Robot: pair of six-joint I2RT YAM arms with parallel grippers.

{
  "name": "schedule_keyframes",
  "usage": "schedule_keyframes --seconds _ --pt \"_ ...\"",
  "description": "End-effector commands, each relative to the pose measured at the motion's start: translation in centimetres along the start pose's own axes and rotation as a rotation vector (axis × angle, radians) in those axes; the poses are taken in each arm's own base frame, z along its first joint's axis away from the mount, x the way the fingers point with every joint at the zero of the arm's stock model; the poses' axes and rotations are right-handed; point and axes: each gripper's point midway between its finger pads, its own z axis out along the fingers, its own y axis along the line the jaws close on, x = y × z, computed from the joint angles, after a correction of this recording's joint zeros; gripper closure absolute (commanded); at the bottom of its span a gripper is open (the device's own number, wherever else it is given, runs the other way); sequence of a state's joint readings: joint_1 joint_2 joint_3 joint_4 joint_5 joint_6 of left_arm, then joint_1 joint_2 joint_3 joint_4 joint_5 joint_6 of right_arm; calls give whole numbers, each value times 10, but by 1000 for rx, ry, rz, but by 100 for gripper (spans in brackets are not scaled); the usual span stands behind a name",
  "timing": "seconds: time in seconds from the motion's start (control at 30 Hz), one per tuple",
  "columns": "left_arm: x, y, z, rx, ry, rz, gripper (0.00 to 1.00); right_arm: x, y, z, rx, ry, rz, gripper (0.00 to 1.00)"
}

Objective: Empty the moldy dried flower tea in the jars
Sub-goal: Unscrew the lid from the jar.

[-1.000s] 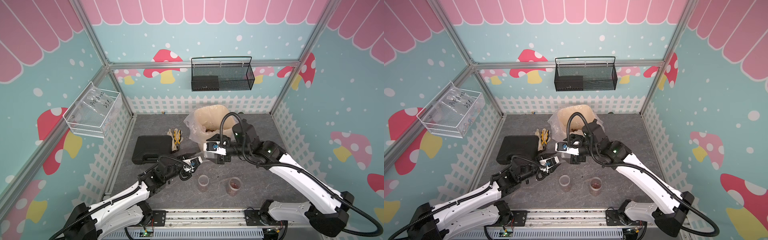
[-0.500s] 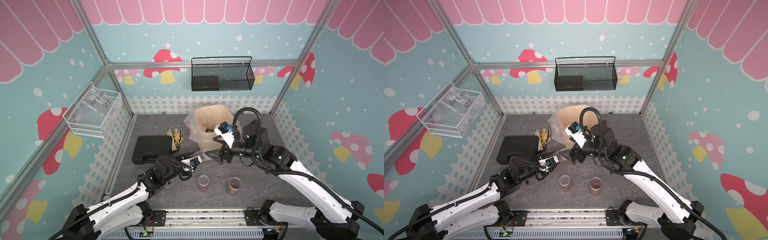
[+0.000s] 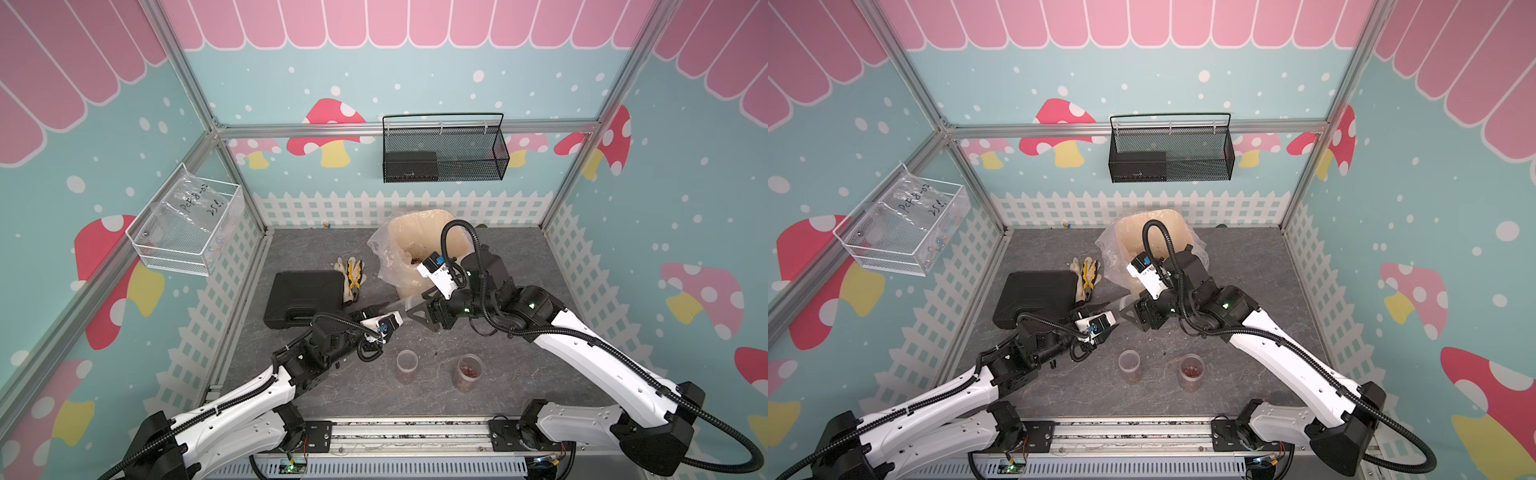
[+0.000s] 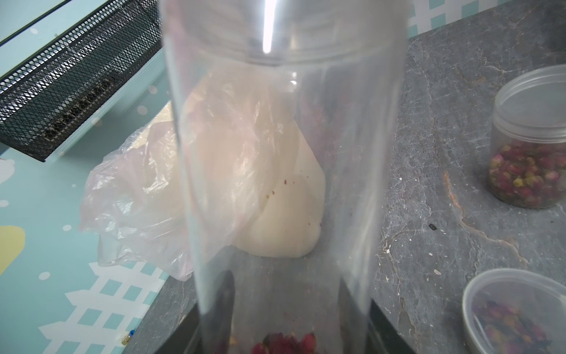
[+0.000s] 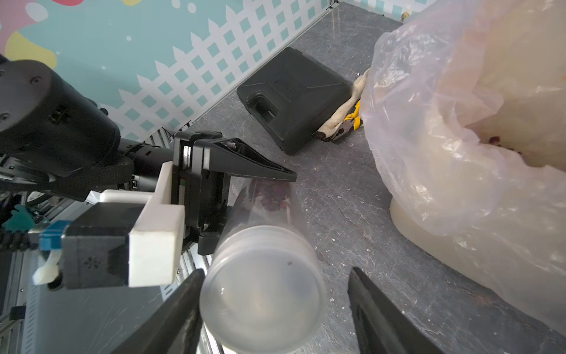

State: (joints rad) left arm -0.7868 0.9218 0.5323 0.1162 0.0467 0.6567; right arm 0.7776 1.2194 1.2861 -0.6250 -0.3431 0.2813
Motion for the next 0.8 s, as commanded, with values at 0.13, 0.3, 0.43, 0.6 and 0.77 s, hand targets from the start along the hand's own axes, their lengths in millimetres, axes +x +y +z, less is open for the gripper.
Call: schedule_keyframes --seconds 0.13,0.3,0.43,0.6,0.77 --pt "-8 3 -4 -6 -26 34 81 0 4 4 -42 23 -42 50" --pt "-8 -5 -4 31 -39 38 81 0 9 6 -77 22 -237 74" --pt "-8 -20 -3 108 -56 34 81 7 -3 4 -10 22 -677 89" --pt "-11 -34 0 200 -58 17 82 -13 -19 -3 160 -33 -1142 94" --pt "-9 -36 2 216 -47 11 82 -21 -27 4 176 30 -1232 94"
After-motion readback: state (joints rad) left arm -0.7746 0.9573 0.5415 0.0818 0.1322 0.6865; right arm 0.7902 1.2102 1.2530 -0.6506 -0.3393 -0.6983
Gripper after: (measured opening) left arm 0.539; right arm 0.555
